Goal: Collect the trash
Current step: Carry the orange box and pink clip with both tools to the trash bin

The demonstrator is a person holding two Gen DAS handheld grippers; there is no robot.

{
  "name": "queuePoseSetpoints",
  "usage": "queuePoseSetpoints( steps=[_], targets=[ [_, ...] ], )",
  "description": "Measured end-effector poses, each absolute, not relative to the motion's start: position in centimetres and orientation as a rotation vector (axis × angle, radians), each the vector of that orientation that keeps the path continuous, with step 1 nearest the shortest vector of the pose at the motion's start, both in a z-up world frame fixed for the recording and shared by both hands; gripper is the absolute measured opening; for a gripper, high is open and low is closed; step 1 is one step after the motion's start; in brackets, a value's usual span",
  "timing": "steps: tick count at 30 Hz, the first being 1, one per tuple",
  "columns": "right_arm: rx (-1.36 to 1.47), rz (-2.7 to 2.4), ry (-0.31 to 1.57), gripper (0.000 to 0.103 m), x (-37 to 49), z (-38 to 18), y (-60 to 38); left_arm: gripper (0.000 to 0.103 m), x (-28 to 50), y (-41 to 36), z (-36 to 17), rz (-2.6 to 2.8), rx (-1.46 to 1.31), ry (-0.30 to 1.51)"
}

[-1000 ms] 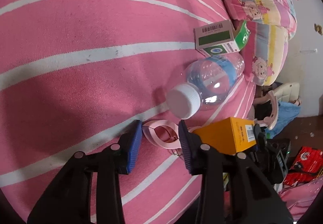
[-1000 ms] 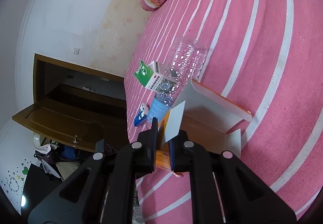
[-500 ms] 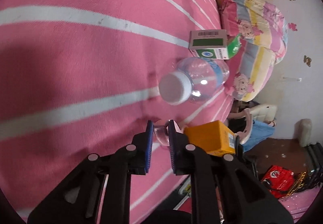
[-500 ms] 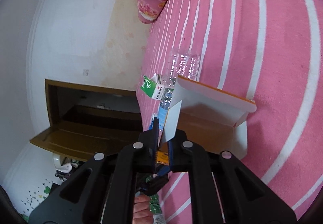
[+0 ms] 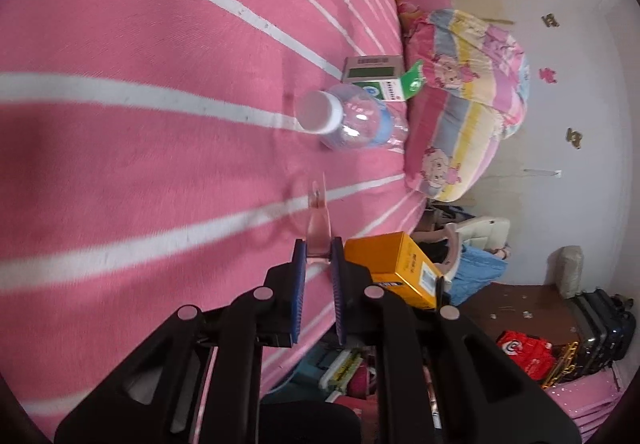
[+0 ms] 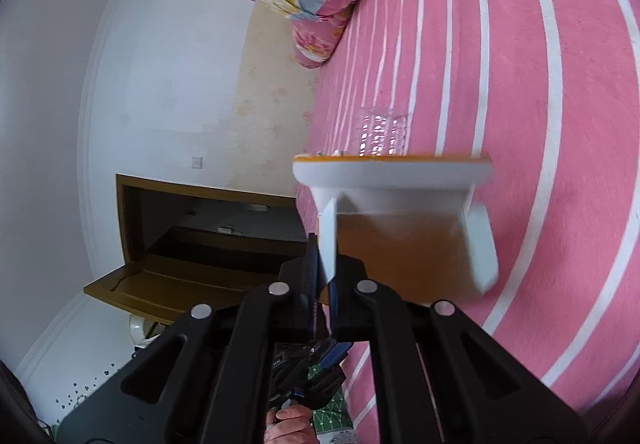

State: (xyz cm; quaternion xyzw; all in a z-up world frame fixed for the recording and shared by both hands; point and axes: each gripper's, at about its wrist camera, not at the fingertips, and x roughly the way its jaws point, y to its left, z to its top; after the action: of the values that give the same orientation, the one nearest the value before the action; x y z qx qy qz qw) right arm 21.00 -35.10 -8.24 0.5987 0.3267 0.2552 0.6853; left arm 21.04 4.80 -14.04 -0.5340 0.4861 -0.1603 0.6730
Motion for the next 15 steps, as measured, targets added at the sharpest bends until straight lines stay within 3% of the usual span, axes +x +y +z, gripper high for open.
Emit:
queuePoseSetpoints(
  steps=[15],
  targets=[
    [1.377, 0.646, 0.675, 0.004, 17.2, -4.0, -33.8, 0.012, 15.8, 4.8, -10.8, -0.442, -1.273, 0.975]
  ],
)
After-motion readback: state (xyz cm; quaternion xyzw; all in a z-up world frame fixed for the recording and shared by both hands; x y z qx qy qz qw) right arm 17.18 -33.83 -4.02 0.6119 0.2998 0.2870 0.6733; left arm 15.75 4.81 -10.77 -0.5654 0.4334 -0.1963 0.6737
